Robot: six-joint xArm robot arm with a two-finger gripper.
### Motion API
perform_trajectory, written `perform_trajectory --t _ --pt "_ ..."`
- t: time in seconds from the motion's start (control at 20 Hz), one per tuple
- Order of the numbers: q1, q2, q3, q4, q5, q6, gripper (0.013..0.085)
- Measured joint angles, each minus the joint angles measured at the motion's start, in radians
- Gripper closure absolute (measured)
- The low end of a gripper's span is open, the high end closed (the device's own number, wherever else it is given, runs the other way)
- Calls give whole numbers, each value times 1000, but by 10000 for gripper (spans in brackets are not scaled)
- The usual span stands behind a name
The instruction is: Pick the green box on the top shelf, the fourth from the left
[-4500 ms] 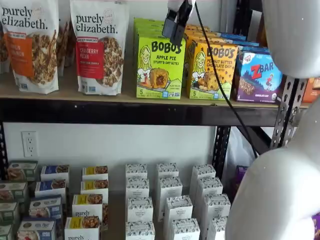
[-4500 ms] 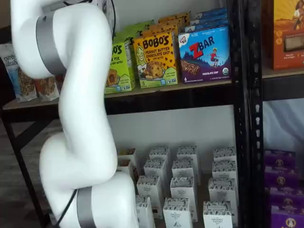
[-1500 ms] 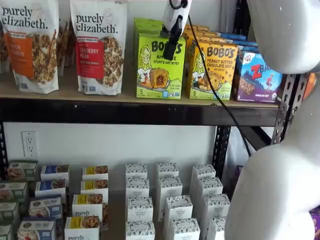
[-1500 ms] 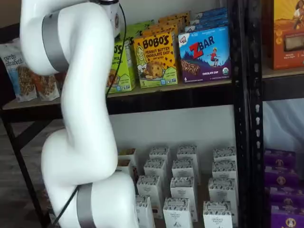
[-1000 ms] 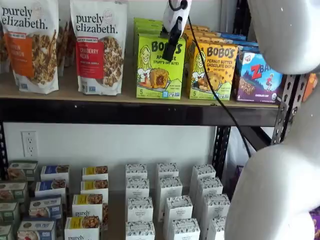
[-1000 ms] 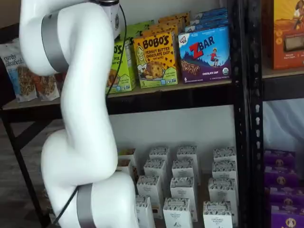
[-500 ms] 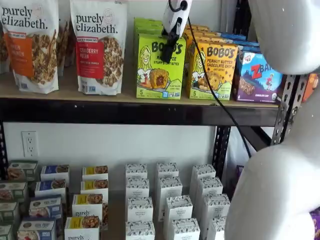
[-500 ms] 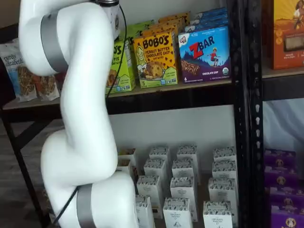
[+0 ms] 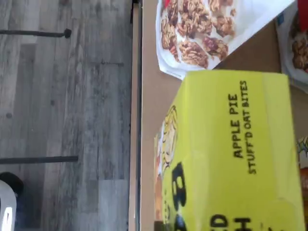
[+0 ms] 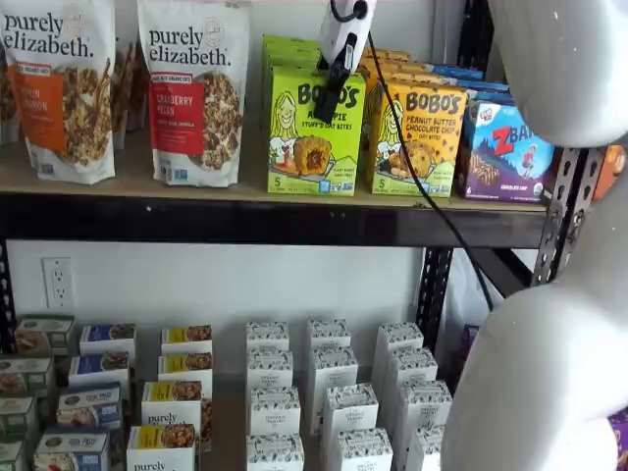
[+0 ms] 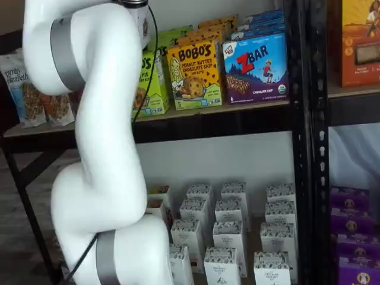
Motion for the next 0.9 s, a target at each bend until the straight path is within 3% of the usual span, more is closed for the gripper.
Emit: perform_trajectory --t 0.2,0.35,0.9 --pt "0 -2 1 1 -1 0 530" --pt "0 -3 2 1 -1 0 650" --pt "5 7 -23 0 47 8 650"
